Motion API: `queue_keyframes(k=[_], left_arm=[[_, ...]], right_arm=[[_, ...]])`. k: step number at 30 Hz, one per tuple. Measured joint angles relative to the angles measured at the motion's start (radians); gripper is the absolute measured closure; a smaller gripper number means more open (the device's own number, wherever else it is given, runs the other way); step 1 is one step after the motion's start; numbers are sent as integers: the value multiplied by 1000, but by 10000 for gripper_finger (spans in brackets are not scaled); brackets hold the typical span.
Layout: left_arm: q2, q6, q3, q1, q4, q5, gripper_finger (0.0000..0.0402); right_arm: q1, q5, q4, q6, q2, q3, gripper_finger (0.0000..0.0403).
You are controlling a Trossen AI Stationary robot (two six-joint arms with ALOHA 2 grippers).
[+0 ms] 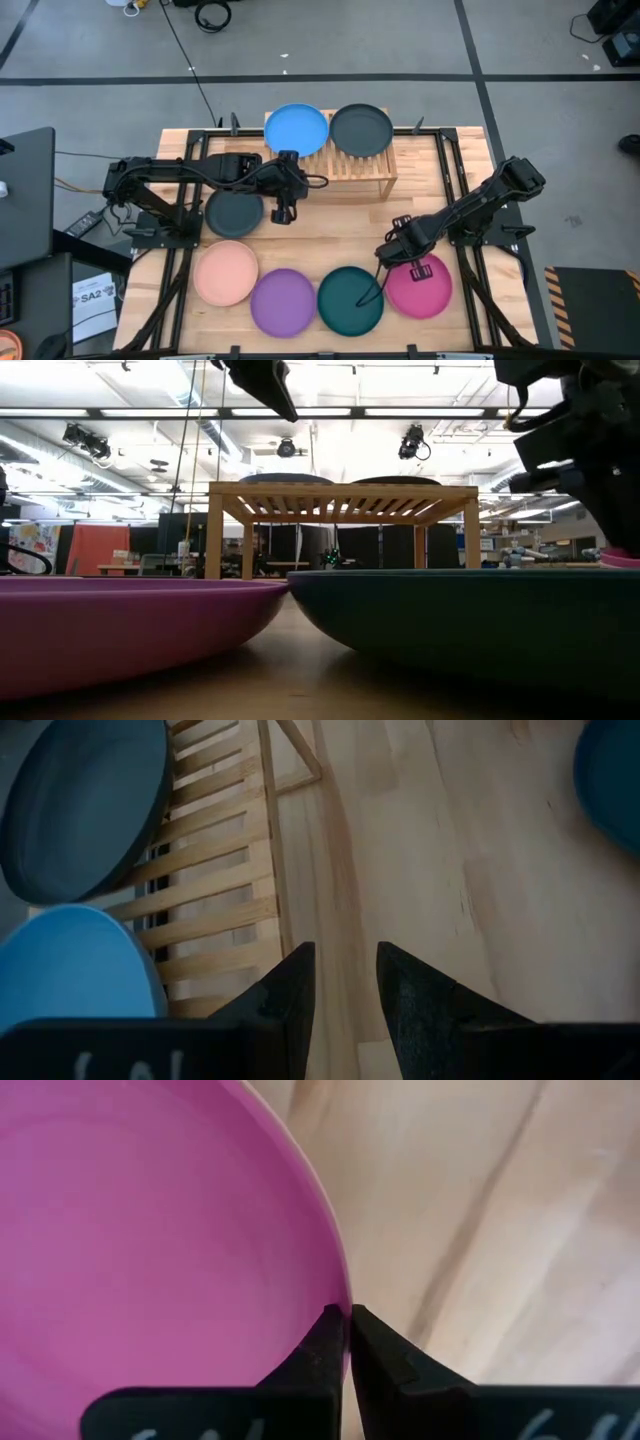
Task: Place and stack plates onto a shelf
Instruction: Stack the pink plate on the black plate on the shelf
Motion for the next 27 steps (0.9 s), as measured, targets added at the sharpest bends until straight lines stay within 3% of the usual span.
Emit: queue_keyframes(k=[8,20,27], left_arm=[[0,-44,0,0,0,0,285],[0,-131,0,0,6,45,285],[0,-230,-5,0,35,46,285]], right_arm=[[-3,74,-105,0,0,63,388],[-5,226,-94,3,0,73,388],[-5,261,-98,4,0,73,388]])
